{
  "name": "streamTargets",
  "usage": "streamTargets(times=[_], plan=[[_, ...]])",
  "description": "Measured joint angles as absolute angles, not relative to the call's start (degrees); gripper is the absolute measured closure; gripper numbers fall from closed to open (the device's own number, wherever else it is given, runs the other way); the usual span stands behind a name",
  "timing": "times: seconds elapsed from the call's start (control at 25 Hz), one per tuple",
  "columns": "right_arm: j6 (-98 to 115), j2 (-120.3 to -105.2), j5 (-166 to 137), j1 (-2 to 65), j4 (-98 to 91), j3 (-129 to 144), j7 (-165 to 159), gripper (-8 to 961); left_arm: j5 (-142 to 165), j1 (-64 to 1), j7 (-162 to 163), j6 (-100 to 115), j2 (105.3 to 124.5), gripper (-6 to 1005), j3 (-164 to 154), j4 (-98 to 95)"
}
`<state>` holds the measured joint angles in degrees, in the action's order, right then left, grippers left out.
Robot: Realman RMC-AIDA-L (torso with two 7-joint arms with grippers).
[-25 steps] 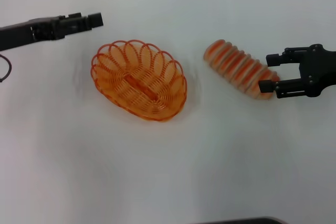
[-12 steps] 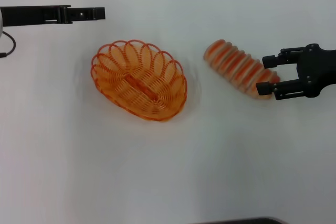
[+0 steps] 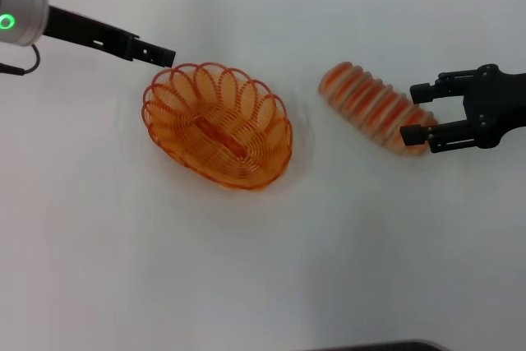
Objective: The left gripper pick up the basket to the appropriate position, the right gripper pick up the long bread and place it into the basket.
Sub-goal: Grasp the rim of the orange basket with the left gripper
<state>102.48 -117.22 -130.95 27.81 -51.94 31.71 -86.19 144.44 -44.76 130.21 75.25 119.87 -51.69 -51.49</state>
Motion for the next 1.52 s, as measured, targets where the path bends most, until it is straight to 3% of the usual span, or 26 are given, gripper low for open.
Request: streamTargets(times=[0.32, 0.8, 1.52], plan=[[102.40, -117.24, -130.95, 28.13, -51.94, 31.82, -86.28, 158, 154.60, -48.46, 131.58, 75.64, 122.38, 140, -53.21, -52.17], [101.97, -117.25, -130.95, 28.69, -51.95, 31.81, -86.31, 158, 156.69, -48.28, 133.29, 73.04, 123.58, 140, -60.07, -50.94], [101.94, -117.25, -130.95, 29.04, -51.98, 31.99, -86.31, 157, 157.67, -48.78, 133.33, 69.88, 123.84, 163, -62.17, -47.40]])
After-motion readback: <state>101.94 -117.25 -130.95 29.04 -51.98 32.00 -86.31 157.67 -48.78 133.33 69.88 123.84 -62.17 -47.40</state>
